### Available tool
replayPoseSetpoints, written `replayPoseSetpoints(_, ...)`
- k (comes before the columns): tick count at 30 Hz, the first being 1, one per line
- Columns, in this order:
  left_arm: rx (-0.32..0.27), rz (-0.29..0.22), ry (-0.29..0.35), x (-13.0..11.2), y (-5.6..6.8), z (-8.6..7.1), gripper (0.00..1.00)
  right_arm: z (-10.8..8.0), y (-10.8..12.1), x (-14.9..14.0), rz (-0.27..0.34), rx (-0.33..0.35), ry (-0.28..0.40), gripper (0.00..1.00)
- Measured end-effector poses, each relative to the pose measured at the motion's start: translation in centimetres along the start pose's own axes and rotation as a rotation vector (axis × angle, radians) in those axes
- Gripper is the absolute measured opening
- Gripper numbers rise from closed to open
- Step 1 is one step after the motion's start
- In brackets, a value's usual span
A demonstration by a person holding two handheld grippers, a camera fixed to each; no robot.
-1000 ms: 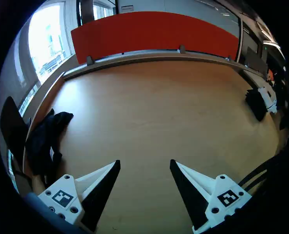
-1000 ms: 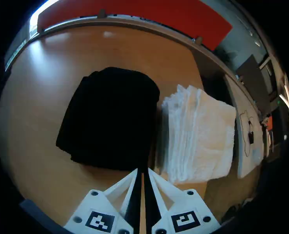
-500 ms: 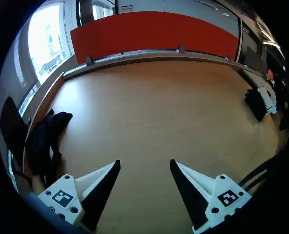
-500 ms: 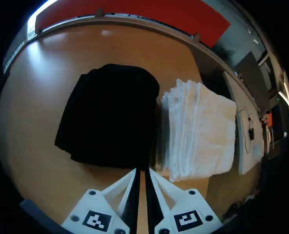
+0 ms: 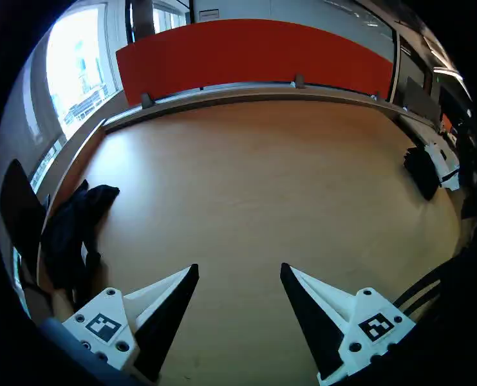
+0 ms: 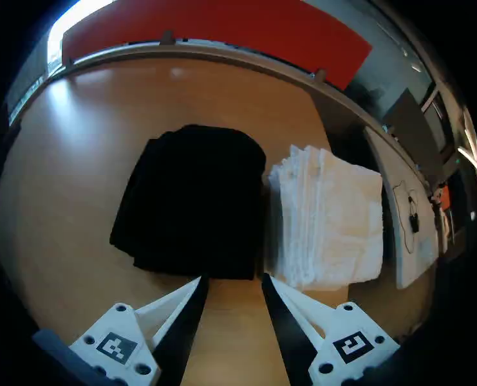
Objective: Fold towel
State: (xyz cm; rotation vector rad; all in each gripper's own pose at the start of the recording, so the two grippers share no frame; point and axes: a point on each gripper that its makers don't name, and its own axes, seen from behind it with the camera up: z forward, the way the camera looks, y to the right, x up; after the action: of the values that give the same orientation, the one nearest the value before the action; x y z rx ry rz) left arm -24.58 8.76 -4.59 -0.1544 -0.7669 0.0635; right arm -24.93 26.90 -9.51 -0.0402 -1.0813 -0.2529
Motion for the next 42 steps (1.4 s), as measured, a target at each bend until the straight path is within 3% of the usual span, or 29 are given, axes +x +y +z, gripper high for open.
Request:
replayPoseSetpoints(18, 0.006, -0.015, 0.006, -0.2, -0.3, -0.3, 0.94, 0.7, -8.2, 4.6, -0.013, 0.130, 0.094, 0.64)
replayPoseSetpoints(26, 0.013, -0.023, 0.004, -0.6, -0.8, -0.4, 0.94, 1.4, -10.4, 6.1, -0.007, 0.155, 0.112, 0.60)
replayPoseSetpoints(34, 0.016, -0.028, 0.001, -0.9, -1.0, -0.5, 0.94, 2.2, -10.2, 6.0, -0.007, 0.132, 0.094, 0.44)
replayPoseSetpoints(42, 0.019, -0.032, 0.000, -0.9, -1.2, -0.5, 0.94, 2.6, -10.3, 5.7, 0.005, 0.138, 0.080, 0.10)
